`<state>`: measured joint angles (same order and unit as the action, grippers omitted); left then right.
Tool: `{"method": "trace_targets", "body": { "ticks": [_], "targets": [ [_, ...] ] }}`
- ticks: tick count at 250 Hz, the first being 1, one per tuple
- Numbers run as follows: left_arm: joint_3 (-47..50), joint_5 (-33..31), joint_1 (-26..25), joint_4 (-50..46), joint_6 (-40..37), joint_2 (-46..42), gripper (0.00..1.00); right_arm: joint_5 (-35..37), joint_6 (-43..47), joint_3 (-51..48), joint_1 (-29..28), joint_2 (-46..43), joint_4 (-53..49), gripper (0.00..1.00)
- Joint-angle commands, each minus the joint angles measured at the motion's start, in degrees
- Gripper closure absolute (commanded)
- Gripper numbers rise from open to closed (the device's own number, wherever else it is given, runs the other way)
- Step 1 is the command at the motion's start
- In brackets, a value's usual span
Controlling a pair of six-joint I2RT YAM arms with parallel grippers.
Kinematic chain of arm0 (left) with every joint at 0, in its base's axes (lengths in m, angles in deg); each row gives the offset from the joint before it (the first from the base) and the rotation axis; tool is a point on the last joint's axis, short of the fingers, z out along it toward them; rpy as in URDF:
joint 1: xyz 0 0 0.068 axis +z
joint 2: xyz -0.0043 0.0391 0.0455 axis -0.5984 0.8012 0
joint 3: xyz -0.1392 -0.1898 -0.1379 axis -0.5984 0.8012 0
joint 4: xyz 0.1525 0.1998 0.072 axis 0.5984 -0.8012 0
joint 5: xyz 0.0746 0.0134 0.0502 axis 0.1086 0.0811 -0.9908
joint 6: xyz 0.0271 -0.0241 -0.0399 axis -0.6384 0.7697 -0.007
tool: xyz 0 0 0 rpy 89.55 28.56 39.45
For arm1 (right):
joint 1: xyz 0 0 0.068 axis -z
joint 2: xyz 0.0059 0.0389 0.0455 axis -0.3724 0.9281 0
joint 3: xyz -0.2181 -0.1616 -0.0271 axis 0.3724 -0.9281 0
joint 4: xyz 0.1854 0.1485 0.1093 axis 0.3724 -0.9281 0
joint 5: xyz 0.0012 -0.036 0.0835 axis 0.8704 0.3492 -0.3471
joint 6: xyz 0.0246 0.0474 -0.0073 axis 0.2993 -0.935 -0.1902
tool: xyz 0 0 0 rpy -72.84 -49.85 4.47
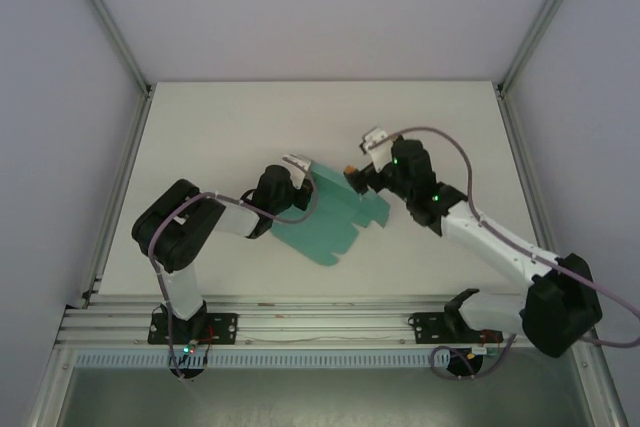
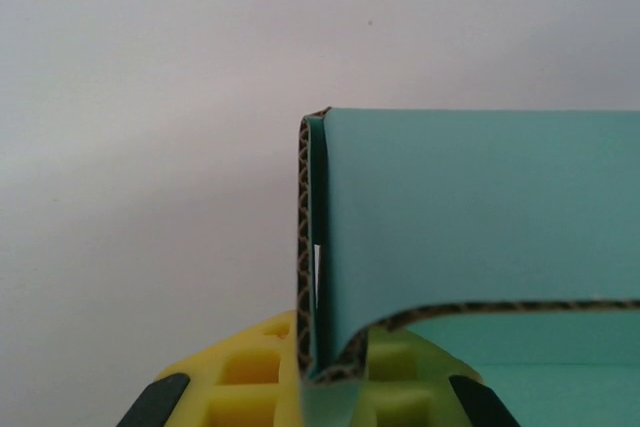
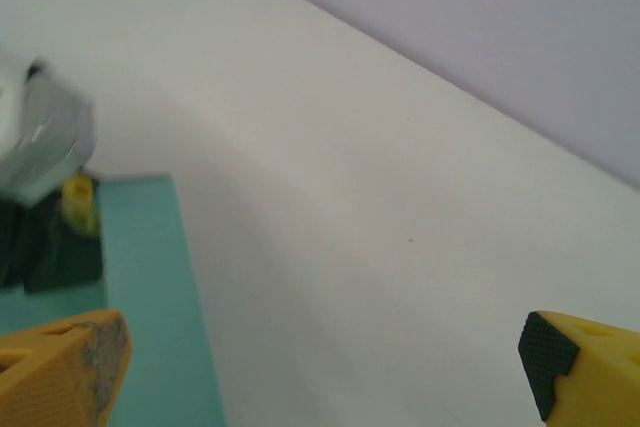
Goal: Assemble paper box
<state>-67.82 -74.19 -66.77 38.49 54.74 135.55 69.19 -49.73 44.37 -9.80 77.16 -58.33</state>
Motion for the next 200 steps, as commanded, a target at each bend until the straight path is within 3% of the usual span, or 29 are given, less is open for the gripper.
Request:
{"method": "trace_targets", "body": {
  "ticks": [1,21,97,175,200],
  "targets": [
    [0.6,3.6,-0.7,3.4,-1.3,0.5,1.0,-8.7,-12.3,8.0,1.3,5.4,-8.6,0.0],
    [0.7,4.4,-0.7,4.2,-1.4,1.0,1.0,-12.1,-12.3,12.9,1.1,10.3,-13.5,0.02],
    [-0.3,3.6,-1.8,3.1,-2.6,3.1,1.0,-12.5,-13.2,25.7,1.2,26.9,-22.8,0.14],
    [-0.3,2.7,-2.0,3.6,-1.9,4.3,1.0,-12.3,-14.0,24.5,1.1,33.1,-23.8,0.18],
    [-0.7,2.8,-2.1,3.7,-0.9,4.3,0.85,-11.7,-14.2,24.0,1.2,34.1,-24.1,0.18]
  ]
}}
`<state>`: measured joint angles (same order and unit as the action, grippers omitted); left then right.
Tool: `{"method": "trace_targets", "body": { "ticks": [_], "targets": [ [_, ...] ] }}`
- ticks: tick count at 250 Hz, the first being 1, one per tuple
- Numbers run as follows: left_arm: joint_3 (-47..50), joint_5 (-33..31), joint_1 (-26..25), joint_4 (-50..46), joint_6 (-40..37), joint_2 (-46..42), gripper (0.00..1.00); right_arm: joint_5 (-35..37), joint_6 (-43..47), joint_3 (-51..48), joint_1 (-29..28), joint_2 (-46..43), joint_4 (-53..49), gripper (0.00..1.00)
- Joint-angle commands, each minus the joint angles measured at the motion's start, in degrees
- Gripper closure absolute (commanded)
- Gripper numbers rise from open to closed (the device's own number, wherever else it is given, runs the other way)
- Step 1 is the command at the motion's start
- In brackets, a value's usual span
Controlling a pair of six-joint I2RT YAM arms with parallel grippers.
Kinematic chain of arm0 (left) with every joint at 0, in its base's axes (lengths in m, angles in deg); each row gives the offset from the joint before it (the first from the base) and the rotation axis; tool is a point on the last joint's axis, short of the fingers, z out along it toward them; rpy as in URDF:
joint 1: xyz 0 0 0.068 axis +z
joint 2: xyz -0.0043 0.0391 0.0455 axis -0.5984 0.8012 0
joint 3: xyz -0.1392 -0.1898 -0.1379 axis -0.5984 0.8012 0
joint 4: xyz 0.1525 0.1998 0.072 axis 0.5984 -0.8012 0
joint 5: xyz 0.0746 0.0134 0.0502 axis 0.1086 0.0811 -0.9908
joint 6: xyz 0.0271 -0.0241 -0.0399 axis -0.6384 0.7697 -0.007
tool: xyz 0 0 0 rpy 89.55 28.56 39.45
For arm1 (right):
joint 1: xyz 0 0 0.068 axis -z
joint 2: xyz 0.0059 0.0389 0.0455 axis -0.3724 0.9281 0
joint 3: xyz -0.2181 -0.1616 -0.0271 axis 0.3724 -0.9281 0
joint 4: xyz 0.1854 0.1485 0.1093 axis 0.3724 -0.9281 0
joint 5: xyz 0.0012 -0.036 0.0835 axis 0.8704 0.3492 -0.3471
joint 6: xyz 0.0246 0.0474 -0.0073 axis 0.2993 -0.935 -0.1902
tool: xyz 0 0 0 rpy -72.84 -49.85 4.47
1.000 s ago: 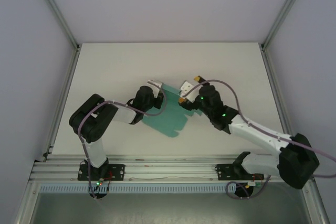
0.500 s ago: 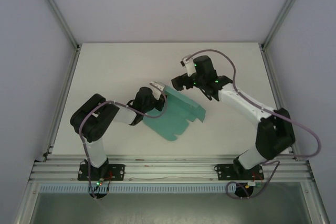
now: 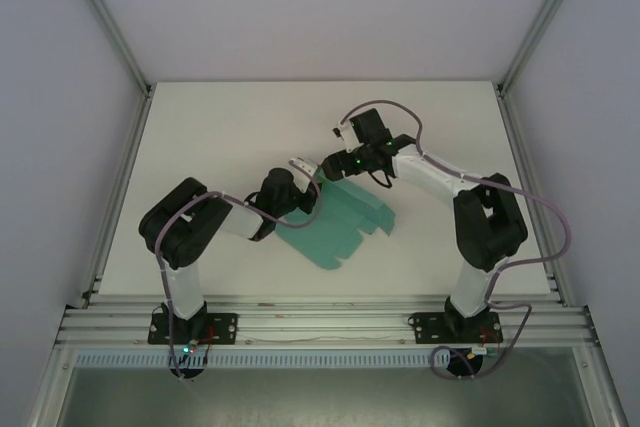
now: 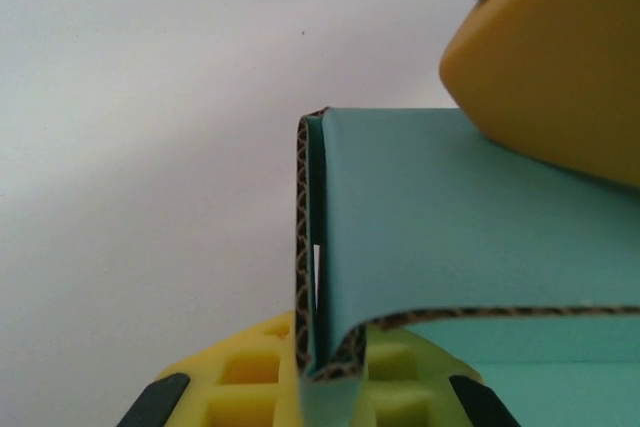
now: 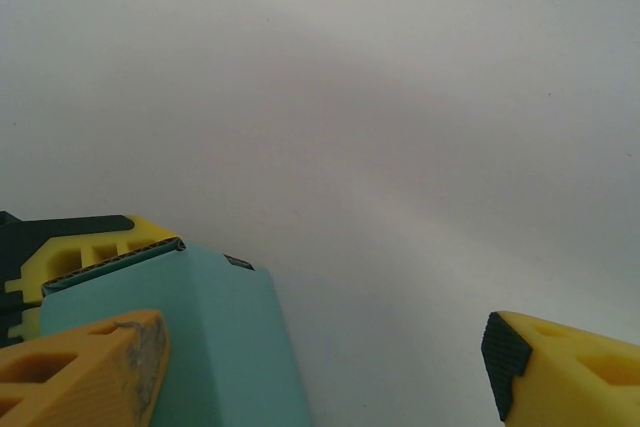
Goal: Assemble paper box
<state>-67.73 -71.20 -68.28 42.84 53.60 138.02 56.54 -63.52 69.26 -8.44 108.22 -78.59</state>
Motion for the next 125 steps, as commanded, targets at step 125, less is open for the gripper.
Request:
{"method": "trace_targets", "body": {
  "ticks": [125],
  "targets": [
    [-6.7,-0.5,-0.4,-1.8,2.6,4.3,0.78,-2.5,1.1,-1.3,0.4,4.6,-5.0,0.2]
  ]
}}
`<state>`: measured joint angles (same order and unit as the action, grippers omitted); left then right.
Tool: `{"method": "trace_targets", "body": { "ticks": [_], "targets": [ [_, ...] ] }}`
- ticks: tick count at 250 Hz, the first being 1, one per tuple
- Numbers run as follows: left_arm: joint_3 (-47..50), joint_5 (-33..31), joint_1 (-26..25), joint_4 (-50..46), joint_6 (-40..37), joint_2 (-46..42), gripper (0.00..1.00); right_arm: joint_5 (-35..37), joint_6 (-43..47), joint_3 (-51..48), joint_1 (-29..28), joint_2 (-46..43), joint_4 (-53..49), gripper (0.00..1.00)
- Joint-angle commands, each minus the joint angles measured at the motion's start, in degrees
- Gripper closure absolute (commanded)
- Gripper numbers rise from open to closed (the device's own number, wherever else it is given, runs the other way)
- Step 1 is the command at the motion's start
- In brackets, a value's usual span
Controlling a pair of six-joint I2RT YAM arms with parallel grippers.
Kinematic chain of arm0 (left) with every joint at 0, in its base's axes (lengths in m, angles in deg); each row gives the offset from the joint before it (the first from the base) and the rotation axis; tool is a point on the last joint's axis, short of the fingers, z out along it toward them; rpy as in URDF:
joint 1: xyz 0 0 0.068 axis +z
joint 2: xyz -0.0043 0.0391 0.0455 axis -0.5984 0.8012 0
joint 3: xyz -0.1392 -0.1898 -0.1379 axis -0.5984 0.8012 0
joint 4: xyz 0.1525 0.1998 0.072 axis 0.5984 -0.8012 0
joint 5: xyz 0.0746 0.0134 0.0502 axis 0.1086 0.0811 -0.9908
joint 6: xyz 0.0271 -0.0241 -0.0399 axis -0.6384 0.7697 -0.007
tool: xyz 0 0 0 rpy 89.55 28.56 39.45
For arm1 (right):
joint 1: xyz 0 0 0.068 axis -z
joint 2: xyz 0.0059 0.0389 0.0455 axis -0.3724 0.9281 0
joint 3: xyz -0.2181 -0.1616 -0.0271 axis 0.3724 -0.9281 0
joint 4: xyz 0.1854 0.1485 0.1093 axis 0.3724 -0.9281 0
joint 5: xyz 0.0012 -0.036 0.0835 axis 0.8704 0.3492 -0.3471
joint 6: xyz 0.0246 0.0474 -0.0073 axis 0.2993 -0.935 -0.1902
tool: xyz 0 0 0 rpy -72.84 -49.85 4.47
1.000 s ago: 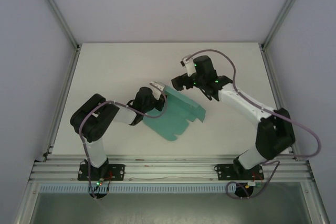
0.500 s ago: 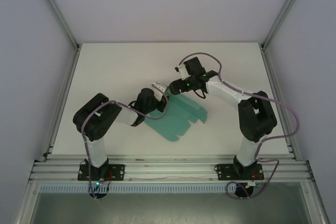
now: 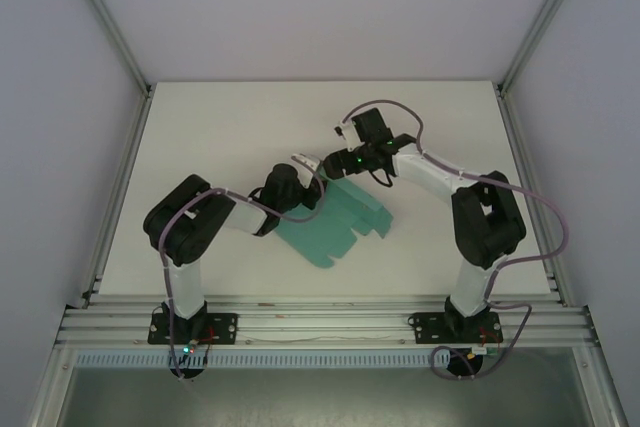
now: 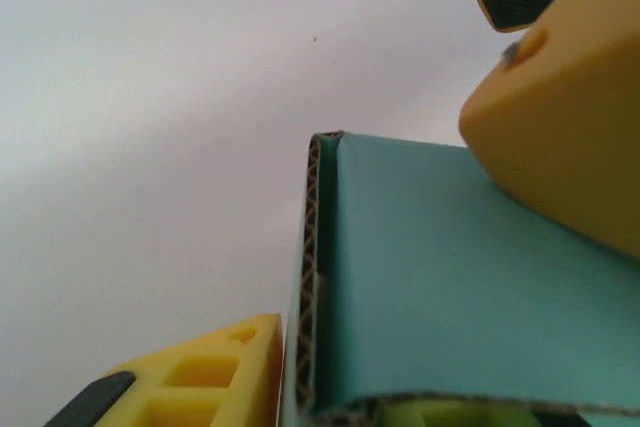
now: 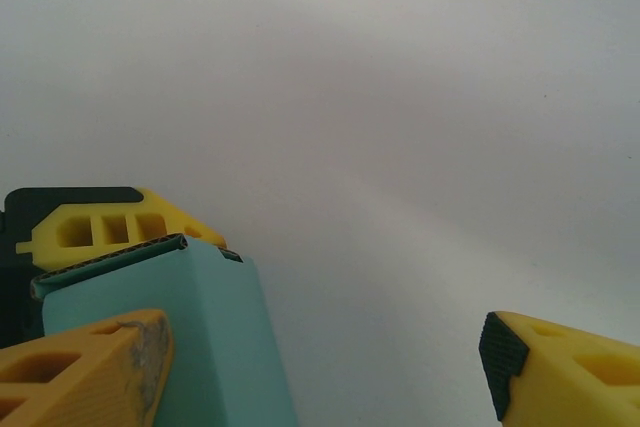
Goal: Assemble paper box
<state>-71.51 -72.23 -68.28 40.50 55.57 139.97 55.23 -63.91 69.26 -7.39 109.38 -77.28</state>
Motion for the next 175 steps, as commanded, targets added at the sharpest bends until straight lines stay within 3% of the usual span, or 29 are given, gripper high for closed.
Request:
{"method": "trace_targets", "body": {
  "ticks": [1,19,60,112,144,175],
  "targets": [
    [-3.0,0.5,-0.3,0.5,0.6,2.4,0.79,-1.2,1.5,-1.2,-0.6,3.5,-6.4,0.2],
    [-4.2,-0.3,-0.4,-1.0,0.7,3.1,1.0,-1.1,1.3,-1.2,-0.5,3.5,-6.4,0.2],
    [-3.2,-4.1,-0.3,-0.6,2.5,2.4,1.0,-0.5,-1.1,-2.6,1.0,-0.4,-4.7,0.18],
    [-1.1,-5.9,2.0,-2.9,11.1,-2.6,1.0,1.9,-5.1,-12.1,5.5,-17.7,-0.4,0.09],
    [-1.1,0.2,6.2,-6.0,18.8,-5.7,1.0,-1.5,-4.6,-19.3,7.6,-29.1,0.5,0.02],
    [-1.7,5.2,8.5,-8.5,21.8,-7.6,1.0,-7.1,-4.2,-25.0,7.8,-35.4,4.9,0.02]
  ]
}}
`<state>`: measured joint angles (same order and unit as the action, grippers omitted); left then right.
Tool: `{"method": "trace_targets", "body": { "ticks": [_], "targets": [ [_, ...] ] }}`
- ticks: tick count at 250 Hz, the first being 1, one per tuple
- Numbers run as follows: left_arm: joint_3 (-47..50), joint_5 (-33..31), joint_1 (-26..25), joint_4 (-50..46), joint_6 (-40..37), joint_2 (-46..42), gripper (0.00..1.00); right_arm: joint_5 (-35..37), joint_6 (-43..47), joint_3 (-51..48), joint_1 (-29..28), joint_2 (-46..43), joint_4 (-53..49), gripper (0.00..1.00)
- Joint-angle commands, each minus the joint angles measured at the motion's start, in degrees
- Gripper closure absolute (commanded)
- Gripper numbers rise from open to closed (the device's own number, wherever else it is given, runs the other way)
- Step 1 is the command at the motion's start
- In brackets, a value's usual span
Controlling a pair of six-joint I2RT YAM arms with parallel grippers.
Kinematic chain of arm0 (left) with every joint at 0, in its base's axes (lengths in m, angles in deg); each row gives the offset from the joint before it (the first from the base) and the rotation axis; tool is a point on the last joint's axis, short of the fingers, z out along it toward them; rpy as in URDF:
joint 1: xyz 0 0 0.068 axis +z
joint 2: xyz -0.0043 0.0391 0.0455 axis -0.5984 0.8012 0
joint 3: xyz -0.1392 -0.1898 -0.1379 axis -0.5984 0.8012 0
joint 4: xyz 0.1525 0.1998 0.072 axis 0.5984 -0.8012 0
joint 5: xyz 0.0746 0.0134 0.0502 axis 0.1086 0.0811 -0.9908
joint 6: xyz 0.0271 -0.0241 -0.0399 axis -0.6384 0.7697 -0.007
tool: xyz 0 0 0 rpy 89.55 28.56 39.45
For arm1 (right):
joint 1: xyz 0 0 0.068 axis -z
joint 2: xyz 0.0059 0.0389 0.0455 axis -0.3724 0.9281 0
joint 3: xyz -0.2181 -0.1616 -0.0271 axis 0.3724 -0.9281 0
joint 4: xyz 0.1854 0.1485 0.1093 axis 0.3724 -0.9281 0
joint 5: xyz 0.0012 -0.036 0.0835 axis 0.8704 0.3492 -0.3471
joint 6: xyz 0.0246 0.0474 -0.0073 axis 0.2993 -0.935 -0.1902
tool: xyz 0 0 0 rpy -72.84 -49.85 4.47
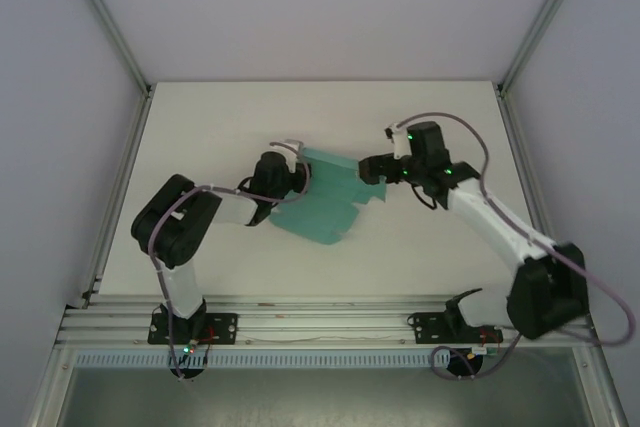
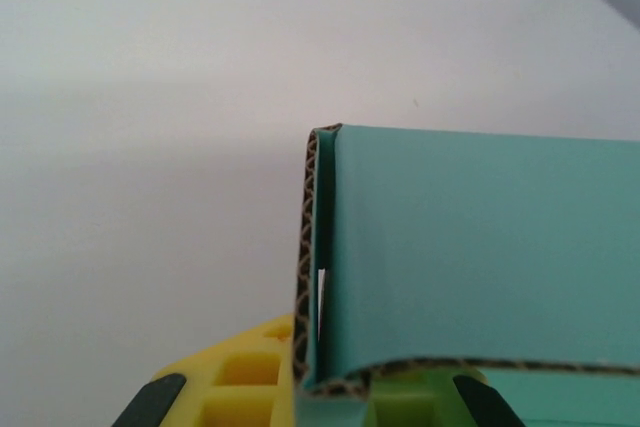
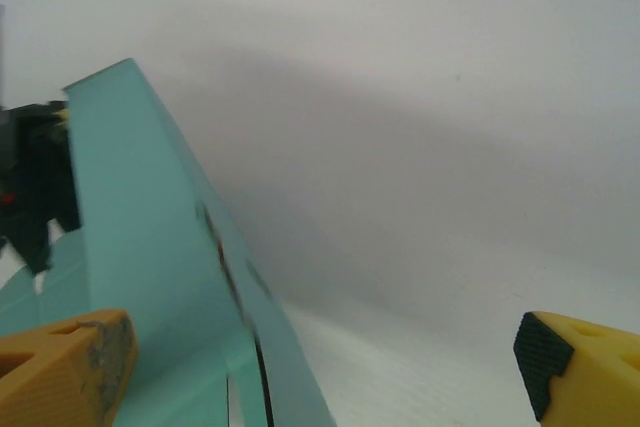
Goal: Assemble paper box
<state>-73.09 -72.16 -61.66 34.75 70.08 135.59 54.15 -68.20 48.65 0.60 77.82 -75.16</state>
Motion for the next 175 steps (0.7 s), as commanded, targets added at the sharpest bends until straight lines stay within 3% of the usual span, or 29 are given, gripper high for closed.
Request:
{"method": "trace_targets", "body": {
  "ticks": [1,66,115,141,175],
  "targets": [
    [-0.2,5.2,1.8,-2.9,7.3,-3.3,1.0,-6.3,0.1,-4.5,-0.2,-3.9,3.0,0.02],
    [-1.0,9.6,1.8,-5.6,7.7,-5.1,1.0,-10.2,2.4,-0.2,-0.1,3.1,4.3,0.2],
    [-3.2,8.3,1.6,-10.0,7.4,-3.7,1.0,-13.2,2.9,1.3,-0.4,6.7,9.1,0.61],
    [-4.8,2.8,0.9,-14.5,7.0,-3.6,1.0,-12.0,2.9,0.9,-1.0,6.5,10.1,0.86],
    [-8.8,-12.8,-0.7,-24.4,8.0,-3.0,1.0,-8.0,3.8,-0.6,-2.6,4.5,10.5,1.0]
  ]
}}
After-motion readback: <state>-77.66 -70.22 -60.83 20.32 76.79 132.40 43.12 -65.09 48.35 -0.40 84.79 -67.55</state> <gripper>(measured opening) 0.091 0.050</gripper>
